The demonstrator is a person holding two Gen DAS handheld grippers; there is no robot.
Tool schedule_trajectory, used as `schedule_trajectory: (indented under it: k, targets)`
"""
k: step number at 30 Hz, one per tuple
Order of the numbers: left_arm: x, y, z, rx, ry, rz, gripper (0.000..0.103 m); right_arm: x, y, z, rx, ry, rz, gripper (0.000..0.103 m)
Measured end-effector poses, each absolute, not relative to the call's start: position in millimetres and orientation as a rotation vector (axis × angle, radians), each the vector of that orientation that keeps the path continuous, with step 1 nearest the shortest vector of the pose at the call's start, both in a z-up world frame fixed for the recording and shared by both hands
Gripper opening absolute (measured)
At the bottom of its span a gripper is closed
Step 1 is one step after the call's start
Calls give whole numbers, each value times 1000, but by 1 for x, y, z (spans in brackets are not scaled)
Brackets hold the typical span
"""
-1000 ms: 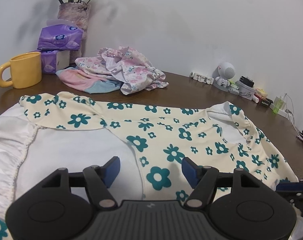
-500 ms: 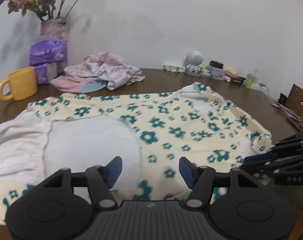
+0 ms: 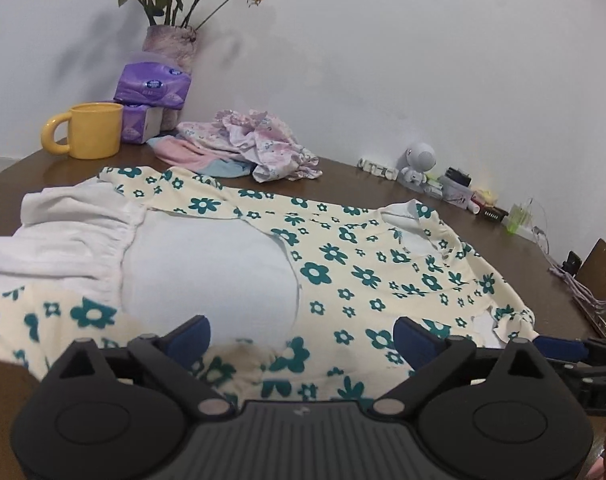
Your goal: Fold clothes
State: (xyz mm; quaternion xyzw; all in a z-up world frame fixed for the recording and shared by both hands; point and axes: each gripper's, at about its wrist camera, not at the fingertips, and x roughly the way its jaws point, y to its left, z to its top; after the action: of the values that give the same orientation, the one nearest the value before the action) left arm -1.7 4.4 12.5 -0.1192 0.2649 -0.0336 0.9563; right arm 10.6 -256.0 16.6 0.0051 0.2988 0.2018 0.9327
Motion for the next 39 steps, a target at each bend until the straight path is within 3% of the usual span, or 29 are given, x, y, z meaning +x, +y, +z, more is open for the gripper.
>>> schedule_trajectory:
  k: [3, 20, 24, 31, 39]
  targets:
    - [-15, -3, 13, -184, 514, -33, 102, 1, -259, 14, 5, 595, 378, 103]
    - [-48, 9, 18, -203, 498, 126, 103, -23, -278, 9, 66, 586, 332, 103]
    - [-56, 9, 19, -168, 471, 123, 103, -32, -282, 9, 48, 516, 306, 103]
    - [-63, 9, 21, -75, 474, 112, 103, -24, -299, 4, 93, 564, 301, 103]
    - [-67, 31, 29, 125, 591, 6, 103, -9, -308, 15, -290, 577, 393, 103]
